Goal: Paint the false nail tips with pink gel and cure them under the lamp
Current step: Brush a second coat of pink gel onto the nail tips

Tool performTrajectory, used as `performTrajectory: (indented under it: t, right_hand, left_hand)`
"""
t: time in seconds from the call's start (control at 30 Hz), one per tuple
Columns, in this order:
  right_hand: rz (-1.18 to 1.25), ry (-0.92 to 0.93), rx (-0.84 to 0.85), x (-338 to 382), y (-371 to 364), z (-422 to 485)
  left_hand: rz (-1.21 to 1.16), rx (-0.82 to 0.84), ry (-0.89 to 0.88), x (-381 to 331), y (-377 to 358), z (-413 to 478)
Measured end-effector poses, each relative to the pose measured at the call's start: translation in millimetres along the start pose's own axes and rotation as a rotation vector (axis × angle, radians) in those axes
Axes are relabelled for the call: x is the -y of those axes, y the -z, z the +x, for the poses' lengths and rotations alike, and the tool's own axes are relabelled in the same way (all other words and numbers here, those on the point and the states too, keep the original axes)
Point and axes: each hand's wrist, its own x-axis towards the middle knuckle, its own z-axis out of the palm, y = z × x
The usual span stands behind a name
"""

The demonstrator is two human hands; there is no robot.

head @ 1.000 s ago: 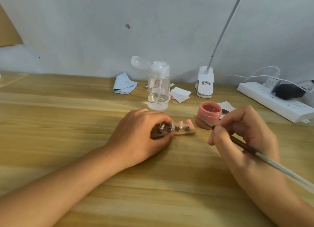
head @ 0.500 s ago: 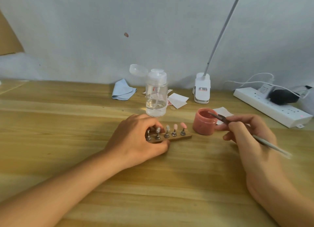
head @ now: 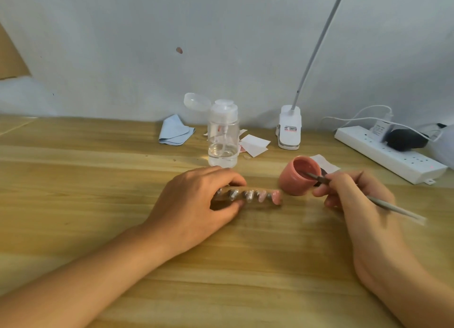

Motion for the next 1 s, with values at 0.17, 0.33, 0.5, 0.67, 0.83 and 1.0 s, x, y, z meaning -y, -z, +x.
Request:
performTrajectory:
  t: [0.17,0.33,0.5,0.67,0.83,1.0]
  right_hand:
    - [-0.022,0.013,0.009,2.0,-1.0,-2.5]
    - [-0.044,0.032,0.041,1.8,-2.2,-3.7]
    - [-0.057,0.062,0.064,-2.6,-1.6,-0.7]
    - [-0.045,0.071,0.078,-5.6,-1.4,1.7]
    - [-0.03,0.081,0.089,-4.8,-2.5,0.7]
    - [-0.017,0.111,0.089,-4.5,-0.2,-0.7]
  left_hand:
    - [-0.013,0.006,0.012,-0.3,-0.3,-0.1]
    - [-0.02,0.014,0.001,0.9,-1.0,0.4]
    - [-0.079,0.029,0.006,3.8,-2.0,1.3]
    - [-0.094,0.032,0.015,2.6,-2.5,1.8]
    - [-0.106,0.048,0.053,1.8,-1.6,1.1]
    - [-0.097,0.051,0.042,1.4,-1.4,2.0]
